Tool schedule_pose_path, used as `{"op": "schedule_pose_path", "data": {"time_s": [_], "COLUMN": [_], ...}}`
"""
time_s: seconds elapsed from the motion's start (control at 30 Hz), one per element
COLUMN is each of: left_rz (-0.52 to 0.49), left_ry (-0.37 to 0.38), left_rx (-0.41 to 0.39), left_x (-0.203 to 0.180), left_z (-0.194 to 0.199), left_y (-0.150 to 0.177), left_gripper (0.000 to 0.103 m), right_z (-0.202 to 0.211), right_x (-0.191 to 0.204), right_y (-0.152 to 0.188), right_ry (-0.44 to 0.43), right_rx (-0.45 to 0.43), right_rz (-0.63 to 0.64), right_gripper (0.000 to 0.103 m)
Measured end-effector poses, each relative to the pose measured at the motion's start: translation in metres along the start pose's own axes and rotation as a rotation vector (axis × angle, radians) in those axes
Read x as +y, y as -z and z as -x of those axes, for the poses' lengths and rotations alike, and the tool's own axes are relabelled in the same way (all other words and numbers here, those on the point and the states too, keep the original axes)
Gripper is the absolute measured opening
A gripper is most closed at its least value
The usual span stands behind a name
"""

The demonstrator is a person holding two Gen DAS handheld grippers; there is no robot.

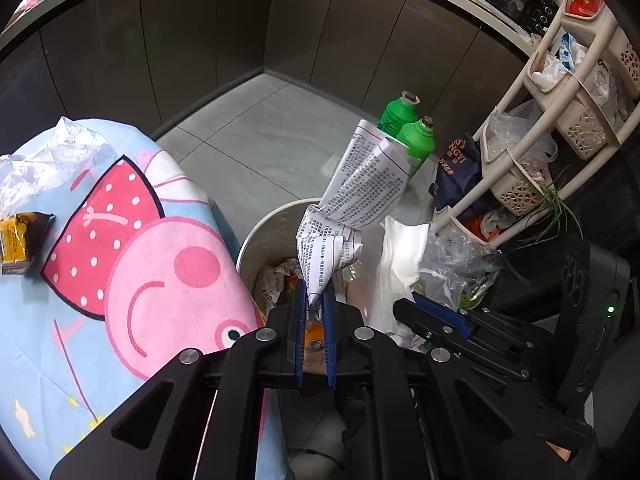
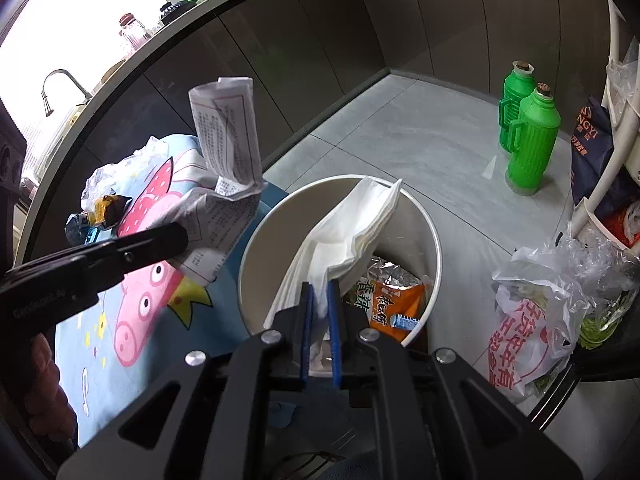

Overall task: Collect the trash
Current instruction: 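Carry the tissue and leaflet over the white bin and open both tools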

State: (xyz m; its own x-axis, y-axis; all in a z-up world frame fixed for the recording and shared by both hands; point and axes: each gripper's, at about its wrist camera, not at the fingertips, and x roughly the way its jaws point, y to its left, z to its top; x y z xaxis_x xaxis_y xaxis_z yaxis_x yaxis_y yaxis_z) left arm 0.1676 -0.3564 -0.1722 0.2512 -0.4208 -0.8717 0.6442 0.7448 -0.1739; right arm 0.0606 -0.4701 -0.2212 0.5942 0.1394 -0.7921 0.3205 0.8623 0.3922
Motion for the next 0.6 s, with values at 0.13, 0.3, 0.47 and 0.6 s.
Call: {"op": "schedule_pose_path", "data": {"time_s": [0.13,0.3,0.47,0.6], "left_rz": [0.007,0.046,0.067,0.084], "left_ry": [-0.032,-0.054,-0.096,-0.138], "left_rx": [-0.02,-0.051,-0.109,-0.147], "left_x": [0.001,0.008,0.014,0.019], "left_z": [-0.002,0.004,0.018,0.029], "left_y": [-0.005,-0.009,-0.012,-0.01], "left_gripper": [0.019,0.033,0.061,0.077], "right_z": [-0.007,-0.009,-0.004,0.001], "right_x": [0.001,0.001,0.001,0.004], "right_y": [0.0,0.001,-0.001,-0.003], "right_ry": [0.005,0.005,-0.011,-0.016], "right_rx": [0.005,-0.02,-0.053,-0.068], "right_rz": [0.008,0.029,0.039,0.058], "right_gripper": [0.017,0.051,0.085,0.1]}}
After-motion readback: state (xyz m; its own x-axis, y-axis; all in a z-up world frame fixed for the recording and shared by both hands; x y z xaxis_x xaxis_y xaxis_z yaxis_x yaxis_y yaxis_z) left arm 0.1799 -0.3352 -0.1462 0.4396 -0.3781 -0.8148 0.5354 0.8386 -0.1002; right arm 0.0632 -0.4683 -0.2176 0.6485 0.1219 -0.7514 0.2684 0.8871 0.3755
